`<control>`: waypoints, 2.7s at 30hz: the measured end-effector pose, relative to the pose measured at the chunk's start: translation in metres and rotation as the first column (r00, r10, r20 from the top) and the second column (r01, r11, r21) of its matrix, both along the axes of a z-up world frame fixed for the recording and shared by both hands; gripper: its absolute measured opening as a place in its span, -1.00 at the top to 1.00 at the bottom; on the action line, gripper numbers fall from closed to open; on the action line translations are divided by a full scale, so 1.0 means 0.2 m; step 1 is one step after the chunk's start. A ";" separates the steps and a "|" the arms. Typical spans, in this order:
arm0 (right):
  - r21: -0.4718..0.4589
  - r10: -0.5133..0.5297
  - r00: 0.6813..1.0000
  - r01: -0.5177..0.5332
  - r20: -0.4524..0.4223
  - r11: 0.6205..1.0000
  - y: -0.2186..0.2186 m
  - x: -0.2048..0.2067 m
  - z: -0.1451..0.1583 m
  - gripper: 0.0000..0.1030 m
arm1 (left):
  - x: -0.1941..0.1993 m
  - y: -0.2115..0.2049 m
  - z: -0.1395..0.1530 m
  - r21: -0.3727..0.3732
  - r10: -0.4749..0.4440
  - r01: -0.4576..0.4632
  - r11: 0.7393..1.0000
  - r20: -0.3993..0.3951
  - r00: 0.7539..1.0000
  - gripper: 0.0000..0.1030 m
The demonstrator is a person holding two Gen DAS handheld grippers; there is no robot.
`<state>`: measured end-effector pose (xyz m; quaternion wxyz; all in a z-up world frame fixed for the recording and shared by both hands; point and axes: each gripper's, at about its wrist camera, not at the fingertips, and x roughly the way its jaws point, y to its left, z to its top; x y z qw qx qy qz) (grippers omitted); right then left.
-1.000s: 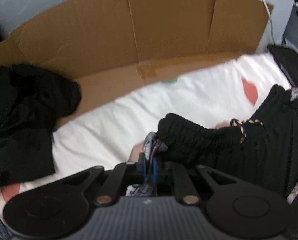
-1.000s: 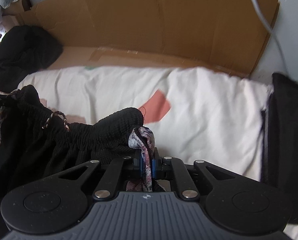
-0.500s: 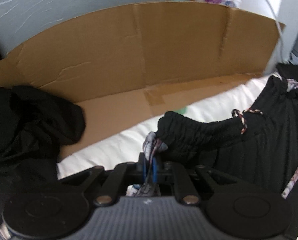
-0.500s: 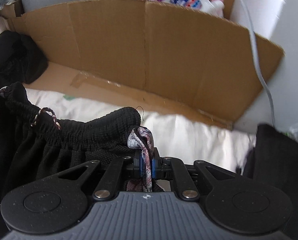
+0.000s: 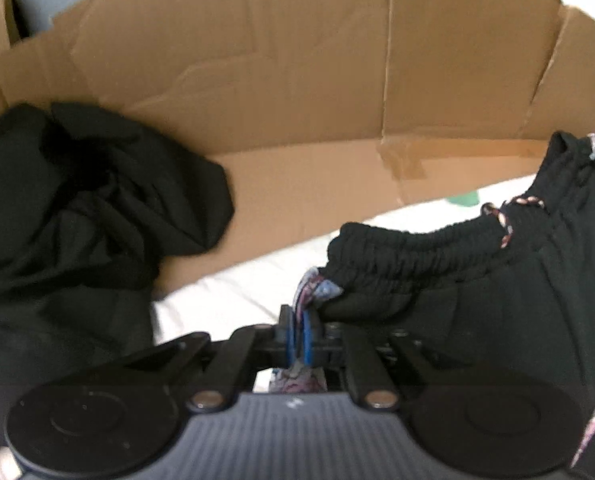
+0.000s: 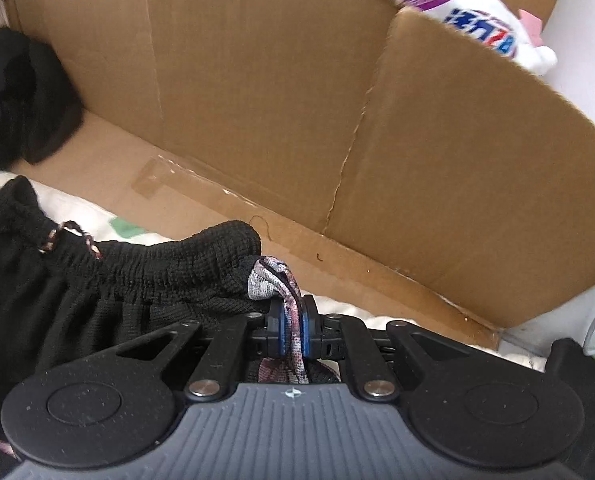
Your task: Fold clothes
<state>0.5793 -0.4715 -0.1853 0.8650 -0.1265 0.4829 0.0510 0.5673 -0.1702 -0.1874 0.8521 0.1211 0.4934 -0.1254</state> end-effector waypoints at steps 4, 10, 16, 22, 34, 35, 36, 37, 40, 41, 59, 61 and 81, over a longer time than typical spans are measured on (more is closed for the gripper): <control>-0.061 -0.009 1.000 0.009 0.000 0.998 -0.01 0.04 -0.06 0.90 | 0.03 -0.04 -0.07 -0.027 -0.002 0.002 1.000 -0.003 1.000 0.92; -0.090 -0.053 0.998 0.052 -0.014 0.995 -0.10 0.12 -0.08 0.90 | 0.06 -0.07 -0.06 -0.088 -0.052 0.053 0.995 0.012 0.999 0.92; -0.068 -0.077 0.997 0.076 -0.010 0.995 -0.12 0.15 -0.13 0.80 | 0.10 -0.12 -0.10 -0.057 -0.045 0.046 0.997 0.002 0.999 0.70; -0.077 -0.101 0.995 0.102 0.014 0.992 -0.07 -0.01 -0.11 -0.07 | 0.05 -0.17 -0.08 0.046 -0.093 0.096 0.994 -0.054 0.994 0.17; 0.165 -0.275 0.961 0.270 0.012 0.949 -0.23 -0.54 0.24 -0.17 | -0.40 -0.15 0.24 0.120 -0.163 0.170 0.978 -0.067 0.984 0.09; 0.177 -0.284 0.959 0.278 0.012 0.944 -0.23 -0.59 0.27 -0.17 | -0.43 -0.15 0.28 0.104 -0.150 0.156 0.982 -0.066 0.986 0.09; 0.185 -0.297 0.955 0.289 0.016 0.939 -0.23 -0.65 0.31 -0.17 | -0.46 -0.15 0.31 0.093 -0.139 0.144 0.985 -0.060 0.988 0.09; 0.185 -0.310 0.951 0.301 0.016 0.935 -0.24 -0.70 0.34 -0.17 | -0.49 -0.14 0.34 0.081 -0.127 0.132 0.988 -0.054 0.990 0.09; 0.195 -0.307 0.952 0.303 -0.011 0.933 -0.23 -0.83 0.41 -0.17 | -0.54 -0.13 0.45 -0.002 -0.068 0.068 0.998 -0.042 0.997 0.09; 0.199 -0.301 0.953 0.298 -0.018 0.933 -0.23 -0.86 0.43 -0.17 | -0.57 -0.12 0.49 -0.050 -0.046 0.045 0.998 -0.033 0.998 0.09; 0.341 -0.252 0.965 0.263 -0.077 0.903 -0.01 -1.35 0.54 -0.17 | -0.68 -0.09 0.72 -0.124 -0.191 0.188 0.974 -0.013 0.981 0.11; 0.347 -0.239 0.968 0.249 -0.075 0.904 0.02 -1.39 0.53 -0.17 | -0.71 -0.07 0.69 -0.154 -0.227 0.223 0.963 -0.010 0.974 0.11; 0.508 -0.179 0.972 0.232 -0.152 0.830 0.39 -1.46 0.25 -0.17 | -1.02 0.44 0.46 -0.256 -0.333 0.332 0.908 0.041 0.942 0.11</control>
